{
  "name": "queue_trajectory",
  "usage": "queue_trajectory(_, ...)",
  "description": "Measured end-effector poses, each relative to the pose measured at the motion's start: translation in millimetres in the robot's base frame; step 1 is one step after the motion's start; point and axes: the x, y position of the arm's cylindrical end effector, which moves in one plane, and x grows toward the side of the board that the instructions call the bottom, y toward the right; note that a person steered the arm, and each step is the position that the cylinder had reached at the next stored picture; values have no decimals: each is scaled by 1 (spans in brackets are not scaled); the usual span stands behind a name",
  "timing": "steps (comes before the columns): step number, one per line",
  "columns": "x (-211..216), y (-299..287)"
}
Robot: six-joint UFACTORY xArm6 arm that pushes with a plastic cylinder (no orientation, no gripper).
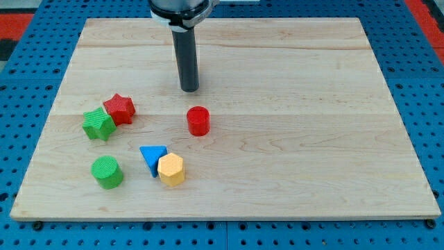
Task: Place the blue cube diagonally towards red star
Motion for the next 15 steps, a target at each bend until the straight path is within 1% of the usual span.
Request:
queue_trajectory(1,0,1)
queue_trajectory(2,13,12)
queue_trajectory(3,18,15)
queue_trajectory(4,-1,47)
queue_trajectory(5,-17,60)
queue_trajectory(6,-31,10)
queue_trajectory(7,-35,-52)
queue_trajectory(8,-46,-91)
queue_trajectory(10,-10,-110)
queue_trajectory(11,-5,-132)
queue_trajectory(12,-8,-166)
queue_trajectory(13,12,-171)
queue_trajectory(14,-2,-186)
queue_trajectory(15,-29,-184)
